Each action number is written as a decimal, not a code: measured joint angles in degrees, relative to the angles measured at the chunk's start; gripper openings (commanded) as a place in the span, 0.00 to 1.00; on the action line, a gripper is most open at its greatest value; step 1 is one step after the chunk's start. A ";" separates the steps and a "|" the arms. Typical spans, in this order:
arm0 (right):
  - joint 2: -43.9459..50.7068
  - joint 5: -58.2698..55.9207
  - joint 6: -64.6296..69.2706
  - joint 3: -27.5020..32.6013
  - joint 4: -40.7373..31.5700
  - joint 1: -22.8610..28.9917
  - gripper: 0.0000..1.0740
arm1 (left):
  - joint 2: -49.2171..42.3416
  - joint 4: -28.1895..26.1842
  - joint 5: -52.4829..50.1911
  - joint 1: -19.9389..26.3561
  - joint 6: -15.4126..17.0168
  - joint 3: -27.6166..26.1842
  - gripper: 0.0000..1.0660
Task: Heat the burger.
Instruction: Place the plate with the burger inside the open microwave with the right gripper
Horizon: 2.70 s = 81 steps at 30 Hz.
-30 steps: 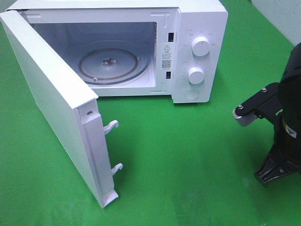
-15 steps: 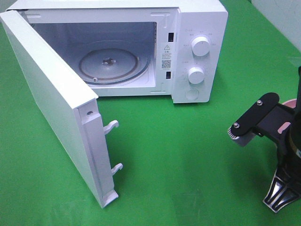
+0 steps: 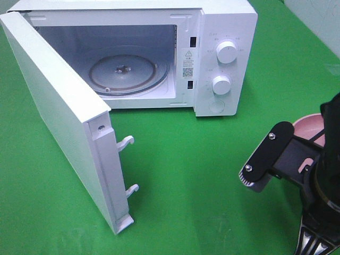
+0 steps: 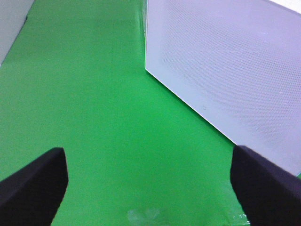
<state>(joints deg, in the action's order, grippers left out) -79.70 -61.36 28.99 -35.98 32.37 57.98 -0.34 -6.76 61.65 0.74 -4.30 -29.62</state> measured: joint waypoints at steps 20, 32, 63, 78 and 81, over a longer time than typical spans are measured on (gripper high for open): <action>0.00 -1.26 0.29 0.00 -0.63 6.76 0.00 | 0.00 0.00 0.00 0.00 0.00 0.00 0.83; 0.00 -1.26 -1.78 0.00 3.27 6.82 0.01 | 0.00 0.00 0.00 0.00 0.00 0.00 0.83; 0.00 11.17 -18.96 0.17 10.89 6.88 0.02 | 0.00 0.00 0.00 0.00 0.00 0.00 0.83; 0.00 17.48 -28.99 0.17 13.92 6.88 0.02 | 0.00 0.00 0.00 0.00 0.00 0.00 0.83; 0.00 18.45 -30.48 0.17 14.32 6.88 0.02 | 0.00 0.00 0.00 0.00 0.00 0.00 0.83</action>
<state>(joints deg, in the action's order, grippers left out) -79.70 -42.91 -1.49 -35.81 46.70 64.86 -0.34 -6.76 61.65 0.74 -4.30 -29.62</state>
